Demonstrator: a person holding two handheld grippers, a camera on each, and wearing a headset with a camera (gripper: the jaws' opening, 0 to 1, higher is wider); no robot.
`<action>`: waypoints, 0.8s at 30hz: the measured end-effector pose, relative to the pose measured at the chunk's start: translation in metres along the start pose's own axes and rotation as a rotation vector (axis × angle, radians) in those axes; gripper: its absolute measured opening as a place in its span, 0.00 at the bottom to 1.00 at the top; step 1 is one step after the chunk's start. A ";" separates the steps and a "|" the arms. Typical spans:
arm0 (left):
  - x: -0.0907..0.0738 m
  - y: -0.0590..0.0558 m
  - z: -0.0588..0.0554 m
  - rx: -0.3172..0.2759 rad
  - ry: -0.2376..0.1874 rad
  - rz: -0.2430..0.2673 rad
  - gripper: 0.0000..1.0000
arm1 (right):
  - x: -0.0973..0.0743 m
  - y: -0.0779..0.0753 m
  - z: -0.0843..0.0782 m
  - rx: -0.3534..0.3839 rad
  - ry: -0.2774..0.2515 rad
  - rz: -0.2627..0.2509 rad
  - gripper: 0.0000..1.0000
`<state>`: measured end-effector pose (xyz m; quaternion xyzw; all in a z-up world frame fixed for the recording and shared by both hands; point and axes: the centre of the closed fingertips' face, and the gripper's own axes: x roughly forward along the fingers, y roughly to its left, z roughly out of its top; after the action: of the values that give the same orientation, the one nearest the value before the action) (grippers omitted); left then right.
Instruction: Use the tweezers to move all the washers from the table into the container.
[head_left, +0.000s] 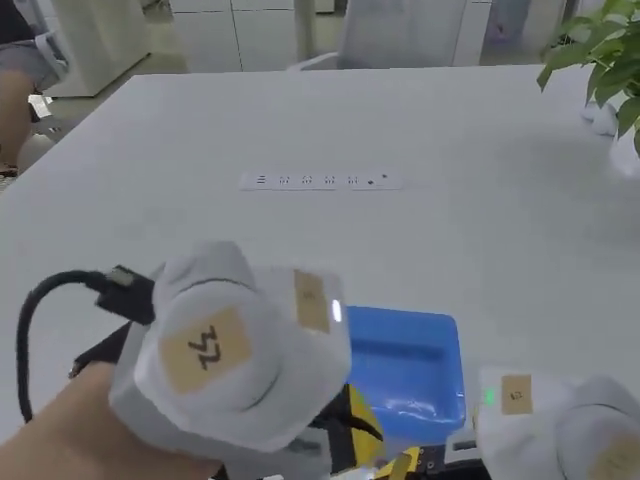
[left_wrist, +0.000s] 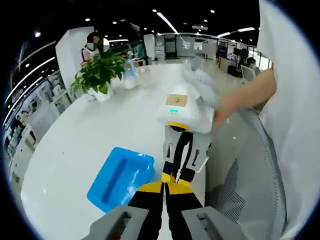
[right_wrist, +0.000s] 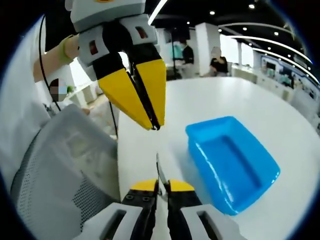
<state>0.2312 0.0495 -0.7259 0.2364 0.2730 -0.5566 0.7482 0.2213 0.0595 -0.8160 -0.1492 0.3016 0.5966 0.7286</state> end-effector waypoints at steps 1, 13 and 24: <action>-0.004 0.001 0.001 -0.036 -0.040 0.024 0.00 | 0.000 0.000 0.000 0.005 -0.002 -0.002 0.03; -0.043 0.011 -0.013 -0.339 -0.310 0.295 0.48 | 0.000 -0.002 0.000 0.056 -0.028 -0.027 0.03; -0.063 0.019 -0.058 -0.456 -0.408 0.416 0.70 | -0.007 -0.001 0.006 0.089 -0.038 -0.031 0.03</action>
<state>0.2261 0.1368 -0.7253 -0.0017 0.1813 -0.3534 0.9177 0.2234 0.0573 -0.8068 -0.1098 0.3114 0.5741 0.7493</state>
